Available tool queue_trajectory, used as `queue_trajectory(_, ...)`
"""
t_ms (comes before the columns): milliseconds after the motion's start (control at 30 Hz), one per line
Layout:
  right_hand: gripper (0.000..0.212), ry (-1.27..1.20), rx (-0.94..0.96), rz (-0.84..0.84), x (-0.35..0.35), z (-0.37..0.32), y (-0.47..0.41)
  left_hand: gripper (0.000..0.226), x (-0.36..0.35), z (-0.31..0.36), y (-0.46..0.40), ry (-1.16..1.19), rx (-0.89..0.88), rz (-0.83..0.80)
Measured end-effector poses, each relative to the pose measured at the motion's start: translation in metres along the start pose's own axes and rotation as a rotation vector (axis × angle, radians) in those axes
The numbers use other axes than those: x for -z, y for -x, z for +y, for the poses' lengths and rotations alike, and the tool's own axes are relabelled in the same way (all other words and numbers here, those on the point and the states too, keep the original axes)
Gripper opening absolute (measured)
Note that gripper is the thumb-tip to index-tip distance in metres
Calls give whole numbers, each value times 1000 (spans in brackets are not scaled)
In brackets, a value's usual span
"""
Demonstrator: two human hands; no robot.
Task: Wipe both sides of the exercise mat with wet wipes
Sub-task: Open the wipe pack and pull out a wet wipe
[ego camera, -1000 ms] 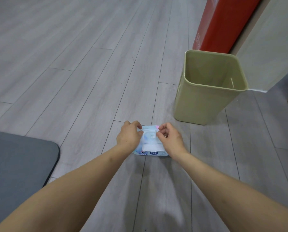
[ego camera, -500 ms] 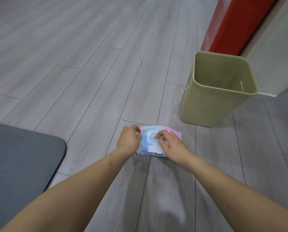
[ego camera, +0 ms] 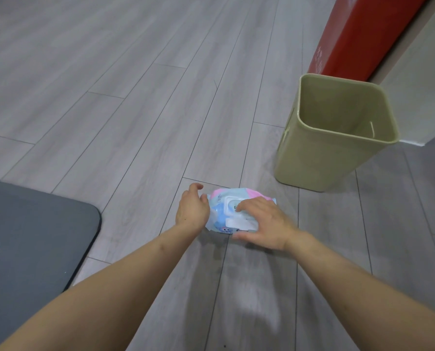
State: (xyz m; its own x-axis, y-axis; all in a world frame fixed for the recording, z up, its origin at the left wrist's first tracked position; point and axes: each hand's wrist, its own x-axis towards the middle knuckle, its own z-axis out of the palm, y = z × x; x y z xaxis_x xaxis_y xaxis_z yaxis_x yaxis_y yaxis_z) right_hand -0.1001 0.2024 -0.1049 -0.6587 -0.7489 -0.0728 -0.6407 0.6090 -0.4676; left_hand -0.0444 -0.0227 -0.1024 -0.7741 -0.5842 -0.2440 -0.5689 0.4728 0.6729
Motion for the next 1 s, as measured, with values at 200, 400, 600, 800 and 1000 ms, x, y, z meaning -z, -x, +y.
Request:
queue_trajectory(200,38,-87,-56,195,-6,6,-11,38,1,2,-1,10,38,-3)
queue_trajectory(400,33,126,-100,328,-18,4,-36,40,7,3,0,19,23,0)
queue_trajectory(600,25,210,-97,287,-37,1,-36,45,14,5,-2,115,3,8)
queue_trajectory(800,32,213,-197,8,-22,-4,-43,49,34,12,-2,221,7,-31)
queue_trajectory(1000,25,-28,-187,34,22,-30,-74,42,66,29,0,369,44,1)
